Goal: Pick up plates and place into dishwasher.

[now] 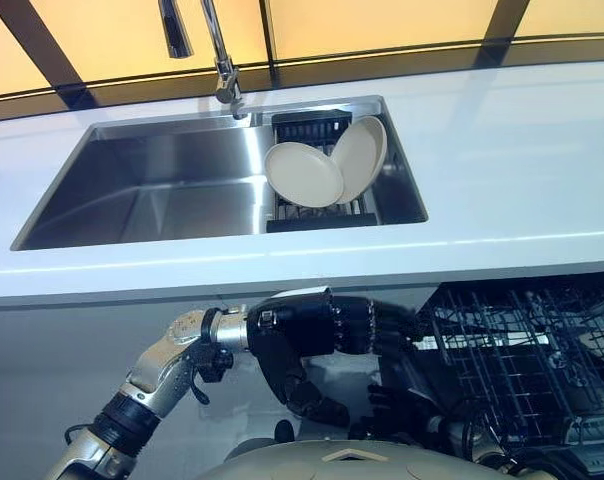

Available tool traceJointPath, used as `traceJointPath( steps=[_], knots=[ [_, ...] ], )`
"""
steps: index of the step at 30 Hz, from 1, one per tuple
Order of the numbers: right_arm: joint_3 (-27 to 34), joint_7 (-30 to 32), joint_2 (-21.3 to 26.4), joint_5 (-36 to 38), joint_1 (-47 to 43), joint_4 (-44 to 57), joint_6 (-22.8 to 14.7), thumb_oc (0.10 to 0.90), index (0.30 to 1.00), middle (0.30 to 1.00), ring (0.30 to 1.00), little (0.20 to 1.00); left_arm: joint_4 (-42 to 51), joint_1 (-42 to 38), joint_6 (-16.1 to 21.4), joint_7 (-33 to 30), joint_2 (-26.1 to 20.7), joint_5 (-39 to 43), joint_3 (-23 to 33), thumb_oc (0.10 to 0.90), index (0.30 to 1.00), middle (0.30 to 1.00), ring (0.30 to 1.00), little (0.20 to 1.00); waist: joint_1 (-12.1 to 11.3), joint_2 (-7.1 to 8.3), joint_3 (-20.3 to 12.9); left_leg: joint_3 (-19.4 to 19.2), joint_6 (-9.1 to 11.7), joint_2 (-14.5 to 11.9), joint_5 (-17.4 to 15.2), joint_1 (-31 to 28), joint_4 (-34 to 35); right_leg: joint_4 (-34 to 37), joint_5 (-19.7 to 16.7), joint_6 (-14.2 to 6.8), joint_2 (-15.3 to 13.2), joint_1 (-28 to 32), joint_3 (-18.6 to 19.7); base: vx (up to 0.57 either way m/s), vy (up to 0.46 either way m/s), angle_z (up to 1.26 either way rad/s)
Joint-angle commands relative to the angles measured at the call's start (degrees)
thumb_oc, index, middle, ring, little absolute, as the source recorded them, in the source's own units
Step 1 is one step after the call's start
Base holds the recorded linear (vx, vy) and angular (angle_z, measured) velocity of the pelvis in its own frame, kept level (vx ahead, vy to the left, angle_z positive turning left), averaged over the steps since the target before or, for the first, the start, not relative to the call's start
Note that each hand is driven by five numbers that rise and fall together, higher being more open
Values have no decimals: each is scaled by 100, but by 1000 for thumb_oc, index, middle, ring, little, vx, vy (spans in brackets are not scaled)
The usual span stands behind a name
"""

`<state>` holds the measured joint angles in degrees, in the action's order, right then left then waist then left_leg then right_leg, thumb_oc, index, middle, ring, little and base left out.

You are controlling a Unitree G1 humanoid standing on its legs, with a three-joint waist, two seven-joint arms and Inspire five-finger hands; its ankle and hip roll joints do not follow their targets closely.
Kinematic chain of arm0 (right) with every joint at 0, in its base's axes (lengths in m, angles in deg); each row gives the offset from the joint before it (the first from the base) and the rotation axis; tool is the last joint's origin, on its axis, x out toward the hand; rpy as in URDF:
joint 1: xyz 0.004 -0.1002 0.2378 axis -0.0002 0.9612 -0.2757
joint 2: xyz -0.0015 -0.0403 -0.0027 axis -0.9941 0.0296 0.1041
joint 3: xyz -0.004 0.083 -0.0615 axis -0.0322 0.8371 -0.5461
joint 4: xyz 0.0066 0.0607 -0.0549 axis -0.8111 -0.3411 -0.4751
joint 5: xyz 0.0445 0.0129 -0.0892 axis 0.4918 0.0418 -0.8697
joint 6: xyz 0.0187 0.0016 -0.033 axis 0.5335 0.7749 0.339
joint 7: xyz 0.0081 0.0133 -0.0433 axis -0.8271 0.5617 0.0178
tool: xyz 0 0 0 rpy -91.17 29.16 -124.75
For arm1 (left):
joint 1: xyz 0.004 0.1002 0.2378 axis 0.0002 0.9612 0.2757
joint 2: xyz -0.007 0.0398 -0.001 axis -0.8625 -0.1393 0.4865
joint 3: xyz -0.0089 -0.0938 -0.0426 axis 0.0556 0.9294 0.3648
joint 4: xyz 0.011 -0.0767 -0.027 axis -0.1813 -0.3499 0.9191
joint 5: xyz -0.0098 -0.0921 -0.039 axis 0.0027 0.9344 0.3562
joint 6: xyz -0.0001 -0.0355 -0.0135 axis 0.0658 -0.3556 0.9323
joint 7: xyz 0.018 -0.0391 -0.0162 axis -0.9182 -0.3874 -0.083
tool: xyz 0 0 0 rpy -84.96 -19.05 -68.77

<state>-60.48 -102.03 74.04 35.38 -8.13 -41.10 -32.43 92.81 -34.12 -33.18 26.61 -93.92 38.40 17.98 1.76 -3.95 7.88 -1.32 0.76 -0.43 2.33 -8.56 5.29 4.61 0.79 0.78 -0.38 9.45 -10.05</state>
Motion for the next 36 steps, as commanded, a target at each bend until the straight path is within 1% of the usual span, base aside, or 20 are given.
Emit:
traceJointPath(
  steps=[1,5,8,11,13,15,16,17,19,20,21,22,23,24,30,31,33,34,35,36],
  knots=[
    [-245,-59,0,87,10,-211,-139,800,900,900,900,900,630,-258,-85,604,493,1778,311,800,900,900,900,900,-21,122,-119,156,-341,384,-737,-1,-29,-390,321,-296,114,-328,372,11,-31,4],
    [-320,-35,-67,135,-13,-173,-89,800,900,900,900,900,833,-403,-168,297,855,2657,401,800,900,900,900,900,-6,186,-119,166,-331,378,-758,-20,-29,-397,335,-267,114,-321,371,-3,-34,0],
    [-379,4,-120,134,-3,-110,-42,800,900,900,900,900,1032,-556,198,-361,955,2849,577,800,900,900,900,900,-1,213,-108,162,-318,368,-747,-30,-29,-420,345,-243,124,-324,383,-3,-11,0],
    [-401,75,-158,92,41,-79,-38,800,900,900,900,900,1127,-722,918,-842,794,2382,884,800,900,900,900,900,-33,199,-99,177,-308,364,-726,-35,-29,-420,357,-228,116,-301,335,0,0,0],
    [-423,115,-175,90,67,-74,-43,800,900,900,900,900,1186,-778,1169,-1016,697,2273,996,800,900,900,900,900,-44,191,-107,191,-312,366,-728,-41,-29,-416,369,-230,111,-286,311,0,0,0],
    [-469,168,-194,129,114,-86,-77,800,900,900,900,900,1301,-893,1543,-1354,538,2168,1183,800,900,900,900,900,-61,175,-137,202,-312,368,-733,-47,-29,-402,390,-229,106,-258,269,0,0,0],
    [-480,175,-197,135,121,-80,-70,800,900,900,900,900,1345,-931,1578,-1486,494,2164,1236,800,900,900,900,900,-64,173,-145,209,-313,369,-735,-49,-29,-400,397,-228,106,-251,261,5,-8,4],
    [-502,185,-203,151,138,-63,-53,800,900,900,900,900,1426,-1006,1745,-1679,411,1988,1334,800,900,900,900,900,-72,170,-163,220,-316,372,-738,-54,-29,-394,407,-226,105,-238,245,11,-7,9],
    [-568,242,-228,166,185,-58,-31,800,900,900,900,900,1633,-1277,2085,-2348,101,1485,1524,800,900,900,900,900,-75,148,-221,246,-312,380,-733,-62,-29,-376,422,-236,102,-210,219,17,-6,14],
    [-568,242,-228,166,185,-58,-31,800,900,900,900,900,1633,-1277,2085,-2348,101,1485,1524,800,900,900,900,900,-75,148,-221,246,-312,380,-733,-62,-29,-376,422,-236,102,-210,219,14,-9,12],
    [-596,271,-241,177,208,-59,-28,800,900,900,900,900,1694,-1461,2335,-2885,-81,1138,1622,800,900,900,900,900,-72,141,-257,250,-314,382,-735,-62,-29,-361,430,-244,102,-197,209,6,-8,5],
    [-603,277,-242,184,212,-58,-27,800,900,900,900,900,1701,-1503,2365,-3003,-126,1087,1662,800,900,900,900,900,-70,138,-263,249,-314,382,-735,-61,-29,-361,434,-245,103,-198,210,8,-12,6],
    [-631,296,-233,217,243,-30,-8,800,900,900,900,900,1665,-1732,2641,-3655,-370,628,1831,800,900,900,900,900,-48,124,-297,231,-313,378,-735,-63,-29,-360,441,-247,111,-197,223,0,0,0],
    [-630,297,-229,222,246,-22,0,800,900,900,900,900,1653,-1787,2661,-3797,-432,549,1874,800,900,900,900,900,-44,121,-304,227,-312,378,-736,-66,-29,-359,444,-248,114,-194,225,0,0,0],
    [-727,285,-168,221,213,34,135,800,900,900,900,900,1088,-2760,2923,-5716,-1285,-558,2204,800,900,900,900,900,46,57,-392,119,-282,354,-714,-81,-29,-373,461,-253,145,-193,270,0,0,0],
    [-745,269,-157,221,171,30,183,800,900,900,900,900,786,-3096,2853,-6240,-1563,-1137,2246,800,900,900,900,900,68,36,-419,75,-267,346,-702,-81,-29,-366,462,-255,149,-188,275,0,0,0],
    [-766,264,-152,241,142,21,207,800,900,900,900,900,629,-3280,2730,-6465,-1707,-1344,2248,800,900,900,900,900,78,23,-434,52,-256,341,-697,-81,-29,-363,464,-258,149,-186,274,0,0,0],
    [-787,259,-152,254,106,-2,239,800,900,900,900,900,341,-3573,2530,-6652,-1937,-1619,2202,800,900,900,900,900,94,2,-461,18,-246,337,-695,-80,-29,-355,464,-267,146,-186,275,0,0,0],
    [-792,252,-154,265,81,-18,251,800,900,900,900,900,209,-3699,2457,-6667,-2030,-1571,2160,800,900,900,900,900,94,-3,-464,3,-239,334,-690,-77,-29,-354,464,-268,146,-188,272,34,-19,-1],
    [-794,236,-133,263,45,-47,275,800,900,900,900,900,-63,-3910,2274,-6685,-2196,-1801,2084,800,900,900,900,900,105,-31,-478,-31,-224,326,-680,-76,-36,-359,466,-270,144,-191,277,0,0,0]
  ],
)
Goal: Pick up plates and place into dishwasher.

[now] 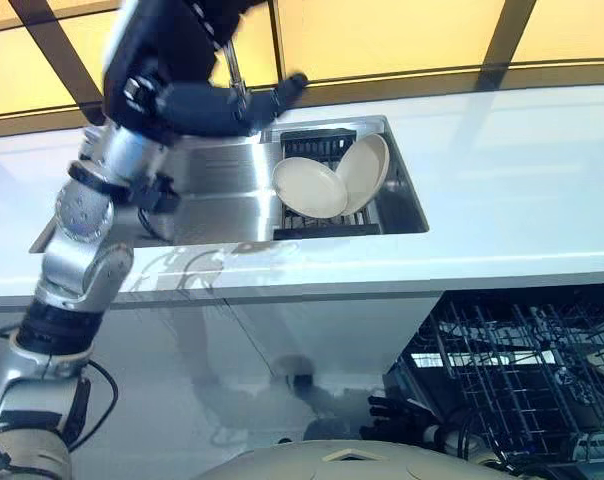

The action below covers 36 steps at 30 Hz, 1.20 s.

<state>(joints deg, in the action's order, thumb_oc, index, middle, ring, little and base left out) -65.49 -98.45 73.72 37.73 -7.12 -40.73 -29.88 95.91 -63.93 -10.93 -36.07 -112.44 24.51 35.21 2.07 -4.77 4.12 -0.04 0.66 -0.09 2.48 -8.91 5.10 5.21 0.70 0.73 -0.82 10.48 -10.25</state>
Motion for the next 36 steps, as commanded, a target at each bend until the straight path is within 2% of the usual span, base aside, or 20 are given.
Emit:
traceJointPath(
  steps=[1,2,6,9,11,14,15,23,24,28,32,36],
  knots=[
    [-295,-128,-84,40,-83,-110,28,800,900,900,900,900,-537,-1079,-56,-430,-497,-541,287,800,900,900,900,900,77,29,-112,-179,-208,292,-692,-41,-17,-418,474,-272,185,-296,289,0,0,0],
    [-303,-121,-72,72,-124,-130,43,800,900,900,900,900,-703,-1273,-127,-534,-651,-887,159,800,900,900,900,900,82,3,-110,-202,-199,290,-682,-33,-20,-429,475,-275,182,-307,288,0,0,0],
    [-300,-66,-75,188,-202,-158,95,800,900,900,900,900,-1236,-1808,-543,-530,-1105,-1430,-281,800,900,900,900,900,93,-58,-103,-256,-200,295,-689,-51,-29,-459,482,-292,168,-312,262,0,0,0],
    [-278,-33,-68,225,-262,-205,138,800,900,900,900,900,-1543,-2229,-824,-282,-1393,-1516,-752,800,900,900,900,900,100,-96,-84,-296,-203,307,-693,-60,-38,-466,475,-316,158,-313,255,0,0,0],
    [-275,-25,-68,206,-289,-228,161,800,900,900,900,900,-1699,-2489,-1170,-77,-1504,-1486,-1120,800,900,900,900,900,123,-126,-53,-339,-203,309,-694,-66,-48,-485,467,-340,151,-327,261,0,0,0],
    [-267,-29,-57,184,-294,-214,173,800,900,900,900,900,-1784,-2608,-1308,120,-1527,-1564,-1313,800,900,900,900,900,132,-136,-32,-355,-205,316,-695,-67,-59,-498,460,-353,145,-333,266,0,0,0],
    [-280,-37,-50,110,-300,-212,120,800,900,900,900,900,-1809,-2774,-1499,408,-1577,-1816,-1644,800,900,900,900,900,153,-144,-4,-368,-217,325,-696,-65,-71,-501,439,-377,134,-346,271,0,0,0],
    [-244,-62,3,174,-335,-184,121,800,900,900,900,900,-1982,-2840,-2021,1193,-1476,-1879,-2004,800,900,900,900,900,231,-185,86,-438,-210,327,-704,-62,-99,-525,408,-421,124,-387,321,2,-4,0],
    [-209,-57,18,153,-333,-184,112,800,900,900,900,900,-2027,-2809,-2143,1440,-1458,-2136,-2092,800,900,900,900,900,258,-200,110,-456,-208,330,-703,-57,-118,-524,388,-434,116,-393,327,0,0,0],
    [-183,-53,30,120,-317,-172,106,800,900,900,900,900,-2157,-2763,-2223,1670,-1438,-2371,-2172,800,900,900,900,900,296,-216,132,-492,-211,329,-701,-42,-134,-533,377,-449,108,-414,345,0,0,0],
    [-155,-15,51,87,-299,-151,128,800,900,900,900,900,-2464,-2750,-2133,2036,-1420,-2820,-2300,800,900,900,900,900,349,-260,174,-546,-204,336,-703,-23,-158,-543,363,-469,92,-436,357,27,10,0],
    [-135,-13,67,79,-296,-164,118,800,900,900,900,900,-2563,-2779,-1995,2116,-1451,-3222,-2410,800,900,900,900,900,371,-278,194,-559,-207,343,-702,-5,-174,-550,353,-475,83,-451,365,0,0,0]
  ],
)
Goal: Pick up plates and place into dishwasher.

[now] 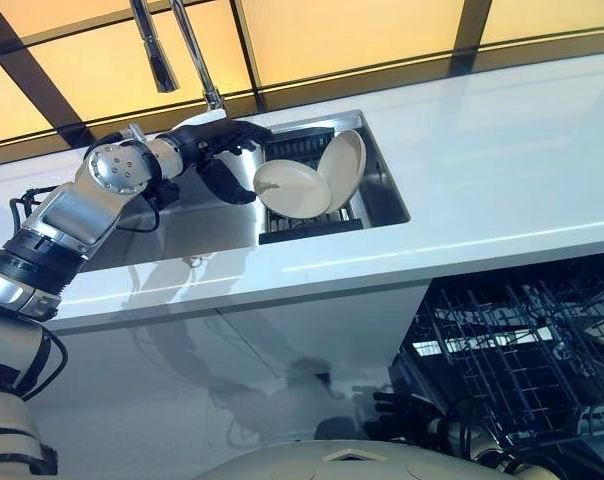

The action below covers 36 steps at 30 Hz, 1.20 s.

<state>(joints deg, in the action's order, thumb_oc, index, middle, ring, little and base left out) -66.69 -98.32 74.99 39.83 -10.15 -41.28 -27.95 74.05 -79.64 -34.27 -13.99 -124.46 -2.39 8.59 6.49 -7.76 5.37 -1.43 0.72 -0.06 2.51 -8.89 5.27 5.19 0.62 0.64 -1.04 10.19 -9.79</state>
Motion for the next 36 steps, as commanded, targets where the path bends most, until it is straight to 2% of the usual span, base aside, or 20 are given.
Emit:
traceJointPath(
  steps=[1,7,10,17,22,26,30,36],
  knots=[
    [-11,-25,-51,-132,6,-91,-54,800,900,900,900,900,-410,-1233,355,-74,-271,-629,211,800,900,900,900,900,-62,8,77,-426,-210,340,-707,-3,-192,-555,361,-469,102,-434,319,0,0,0],
    [7,12,0,-237,73,-36,-36,800,900,900,900,900,-688,-1443,761,-97,-451,-1205,-83,800,900,900,900,900,33,-83,143,-472,-208,366,-708,18,-209,-572,347,-490,90,-476,367,47,19,-2],
    [2,40,18,-329,107,4,-51,800,900,900,900,900,-747,-1506,789,-152,-483,-1112,-144,800,900,900,900,900,60,-110,175,-495,-205,370,-705,34,-220,-587,344,-500,79,-498,373,54,12,-7],
    [-106,186,112,-635,181,182,-214,800,900,900,900,900,-831,-1475,1263,-719,-516,-1140,-140,800,900,900,900,900,153,-198,295,-540,-214,393,-682,75,-191,-626,332,-505,76,-595,450,39,16,-3],
    [-131,296,143,-787,233,282,-332,800,900,900,900,900,-797,-1453,1334,-883,-550,-1215,-165,800,900,900,900,900,207,-239,347,-579,-203,400,-669,94,-176,-614,313,-523,74,-627,490,18,5,-2],
    [-137,262,198,-860,269,331,-359,800,900,900,900,900,-736,-1549,1628,-1639,-567,-1628,-277,800,900,900,900,900,272,-266,376,-622,-196,405,-659,114,-163,-615,299,-529,69,-673,525,16,3,-3],
    [-122,246,235,-852,288,337,-376,800,900,900,900,900,-598,-1535,1841,-2049,-627,-1984,-331,800,900,900,900,900,298,-294,399,-656,-191,405,-668,131,-187,-635,303,-524,69,-699,543,2,6,-2],
    [-88,186,274,-888,280,327,-372,800,900,900,900,900,-315,-1446,1703,-2129,-608,-2178,-406,800,900,900,900,900,327,-325,417,-680,-185,409,-678,123,-195,-651,314,-528,66,-704,569,1,1,-2]
  ],
)
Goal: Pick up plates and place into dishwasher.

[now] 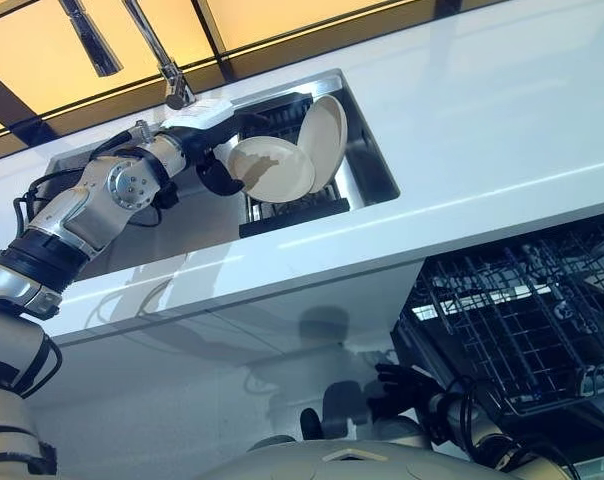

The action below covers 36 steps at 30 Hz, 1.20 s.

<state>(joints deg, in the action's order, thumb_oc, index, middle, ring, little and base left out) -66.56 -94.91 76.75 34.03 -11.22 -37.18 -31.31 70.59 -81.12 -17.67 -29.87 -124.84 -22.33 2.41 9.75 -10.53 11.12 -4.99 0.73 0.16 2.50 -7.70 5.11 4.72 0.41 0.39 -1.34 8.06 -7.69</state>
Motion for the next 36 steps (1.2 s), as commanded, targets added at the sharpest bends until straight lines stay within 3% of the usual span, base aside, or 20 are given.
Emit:
traceJointPath(
  steps=[1,11,17,36],
  knots=[
    [-100,-155,99,-311,391,-77,-34,800,900,900,900,900,43,-1283,41,-537,-571,-184,217,800,900,900,900,900,2,-49,-155,-324,-188,387,-679,3,-181,-606,335,-503,95,-489,359,0,1,-5],
    [-79,-117,117,-383,372,-8,-11,800,900,900,900,900,298,-940,-302,-404,-277,-313,359,800,900,900,900,900,67,-109,-102,-361,-192,407,-689,-4,-178,-637,343,-514,80,-525,406,-4,1,-1],
    [-55,-149,171,-399,337,37,-6,800,900,900,900,900,130,-802,-267,-272,-57,-494,341,800,900,900,900,900,132,-155,-32,-422,-182,410,-683,13,-191,-642,319,-523,70,-569,442,-8,0,-1],
    [79,-141,285,-422,200,137,51,800,900,900,900,900,265,-610,-629,450,20,-366,283,800,900,900,900,900,157,-320,170,-444,-136,440,-623,79,-179,-614,293,-539,4,-618,374,-23,2,-2]
  ],
)
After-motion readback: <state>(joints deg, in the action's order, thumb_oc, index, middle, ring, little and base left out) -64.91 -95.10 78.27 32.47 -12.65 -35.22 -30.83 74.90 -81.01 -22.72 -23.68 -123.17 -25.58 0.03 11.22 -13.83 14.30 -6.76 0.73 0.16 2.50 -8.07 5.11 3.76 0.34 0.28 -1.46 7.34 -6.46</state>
